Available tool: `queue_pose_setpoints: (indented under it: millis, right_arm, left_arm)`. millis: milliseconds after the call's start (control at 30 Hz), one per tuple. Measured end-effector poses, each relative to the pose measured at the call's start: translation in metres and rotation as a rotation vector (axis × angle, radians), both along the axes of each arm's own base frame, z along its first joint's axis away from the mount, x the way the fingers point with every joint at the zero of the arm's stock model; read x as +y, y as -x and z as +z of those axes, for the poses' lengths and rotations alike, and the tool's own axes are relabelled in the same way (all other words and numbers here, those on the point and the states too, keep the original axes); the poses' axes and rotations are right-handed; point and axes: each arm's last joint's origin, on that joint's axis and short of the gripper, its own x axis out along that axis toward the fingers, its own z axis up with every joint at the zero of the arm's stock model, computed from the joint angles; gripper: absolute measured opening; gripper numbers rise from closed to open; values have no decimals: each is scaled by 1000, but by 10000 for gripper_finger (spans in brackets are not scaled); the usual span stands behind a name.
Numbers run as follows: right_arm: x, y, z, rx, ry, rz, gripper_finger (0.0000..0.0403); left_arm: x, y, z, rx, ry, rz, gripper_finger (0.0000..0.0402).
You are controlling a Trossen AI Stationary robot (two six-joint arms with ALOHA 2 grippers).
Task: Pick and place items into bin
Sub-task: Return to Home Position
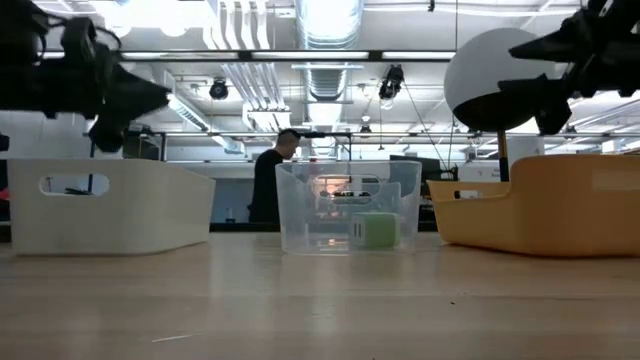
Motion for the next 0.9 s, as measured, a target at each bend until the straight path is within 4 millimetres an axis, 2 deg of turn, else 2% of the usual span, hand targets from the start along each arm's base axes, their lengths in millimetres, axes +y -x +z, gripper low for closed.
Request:
queue_pose_setpoints:
  millis: [133, 300, 433, 633, 900]
  right_arm:
    - [0, -3, -10, 33, 5, 0, 219]
    - [0, -5, -24, 77, 4, 0, 219]
    - [0, -7, -26, 94, 4, 3, 219]
    - [4, -5, -23, 16, 7, 47, 219]
    - [7, -7, -26, 45, 7, 69, 219]
  left_arm:
    - [0, 0, -4, 42, 5, -15, 61]
    - [-1, -2, 2, -15, -4, -22, 61]
    - [-10, -2, 2, -26, -3, -100, 61]
    - [-25, -6, -2, 18, 0, -244, 61]
    - [-26, -10, -8, 85, 1, -252, 61]
